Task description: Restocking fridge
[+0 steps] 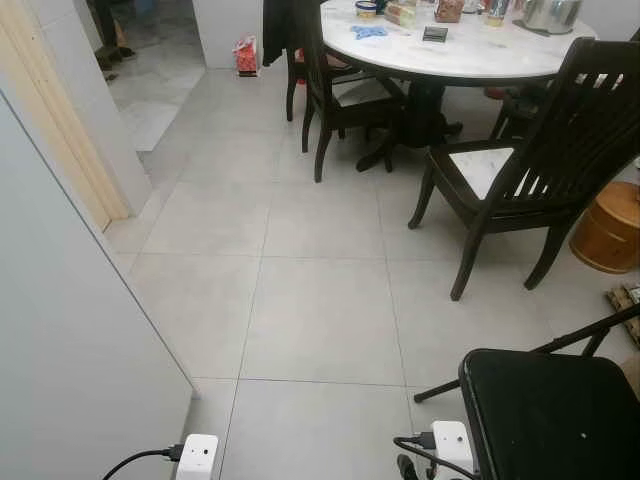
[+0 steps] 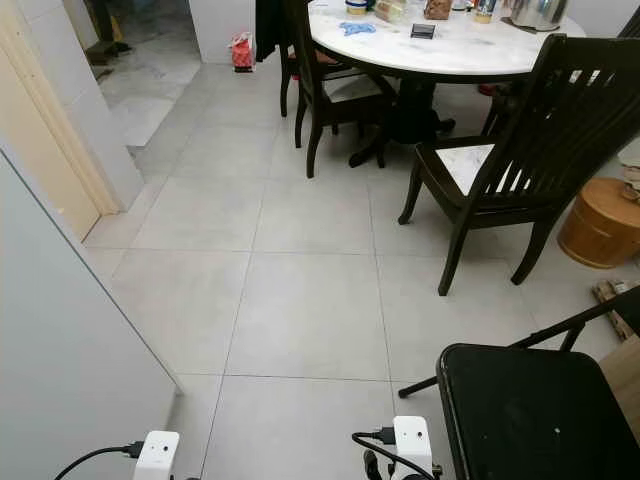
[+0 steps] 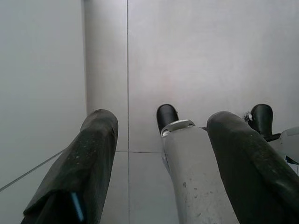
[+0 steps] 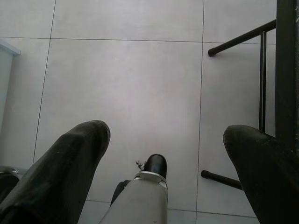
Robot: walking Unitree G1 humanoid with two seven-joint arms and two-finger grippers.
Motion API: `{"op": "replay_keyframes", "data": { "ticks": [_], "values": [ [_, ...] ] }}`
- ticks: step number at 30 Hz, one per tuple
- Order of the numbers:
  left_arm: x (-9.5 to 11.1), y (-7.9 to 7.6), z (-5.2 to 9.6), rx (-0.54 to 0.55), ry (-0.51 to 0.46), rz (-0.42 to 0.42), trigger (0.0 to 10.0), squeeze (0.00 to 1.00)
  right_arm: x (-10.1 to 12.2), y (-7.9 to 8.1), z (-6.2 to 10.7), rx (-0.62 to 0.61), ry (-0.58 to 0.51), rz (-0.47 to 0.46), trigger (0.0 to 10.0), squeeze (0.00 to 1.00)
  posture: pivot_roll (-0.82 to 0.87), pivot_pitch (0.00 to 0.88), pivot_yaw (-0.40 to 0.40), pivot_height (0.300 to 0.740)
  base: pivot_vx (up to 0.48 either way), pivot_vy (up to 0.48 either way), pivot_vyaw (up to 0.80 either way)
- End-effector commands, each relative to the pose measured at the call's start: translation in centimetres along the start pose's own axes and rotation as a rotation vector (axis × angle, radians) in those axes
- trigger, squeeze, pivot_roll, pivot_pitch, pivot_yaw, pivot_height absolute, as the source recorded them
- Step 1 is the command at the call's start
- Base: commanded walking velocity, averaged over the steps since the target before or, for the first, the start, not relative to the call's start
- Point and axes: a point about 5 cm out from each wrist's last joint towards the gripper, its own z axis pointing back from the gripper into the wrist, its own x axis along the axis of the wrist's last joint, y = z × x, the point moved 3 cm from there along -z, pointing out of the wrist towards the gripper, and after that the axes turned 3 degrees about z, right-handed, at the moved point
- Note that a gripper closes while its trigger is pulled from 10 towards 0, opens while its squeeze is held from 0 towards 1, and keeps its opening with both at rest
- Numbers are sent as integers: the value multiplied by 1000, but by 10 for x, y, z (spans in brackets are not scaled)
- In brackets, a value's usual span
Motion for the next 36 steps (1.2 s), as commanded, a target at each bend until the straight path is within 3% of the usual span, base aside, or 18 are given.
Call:
{"op": "replay_keyframes", "data": {
  "ticks": [1, 8, 9, 10, 13, 36],
  "values": [
    [10, 36, 2, -5, 59, 167, 10000, 0, 37, -32, -3, -30, 27, -153, 10000, 0, 87, 0, -99, 740, 0, 0, 0],
    [10, 36, 2, -5, 59, 167, 10000, 0, 37, -32, -3, -30, 27, -153, 10000, 0, 87, 0, -99, 740, 0, 0, 0],
    [10, 37, 2, -5, 58, 168, 10000, 0, 37, -32, -3, -35, 24, -159, 10000, 0, 0, 0, 0, 740, 0, 0, 0],
    [8, 39, 3, -8, 68, 125, 10000, 0, 34, -30, -3, -32, 22, -172, 10000, 0, 60, 0, -70, 740, 0, 0, 0],
    [6, 43, 4, -11, 81, 62, 10000, 0, 32, -26, -4, -21, 13, -201, 10000, 0, 60, 0, -68, 740, 0, 0, 0],
    [9, 43, 3, 4, 68, 90, 10000, 0, 35, -27, -4, -25, 15, -193, 10000, 0, 69, 0, -77, 740, 0, 0, 0]
  ]
}}
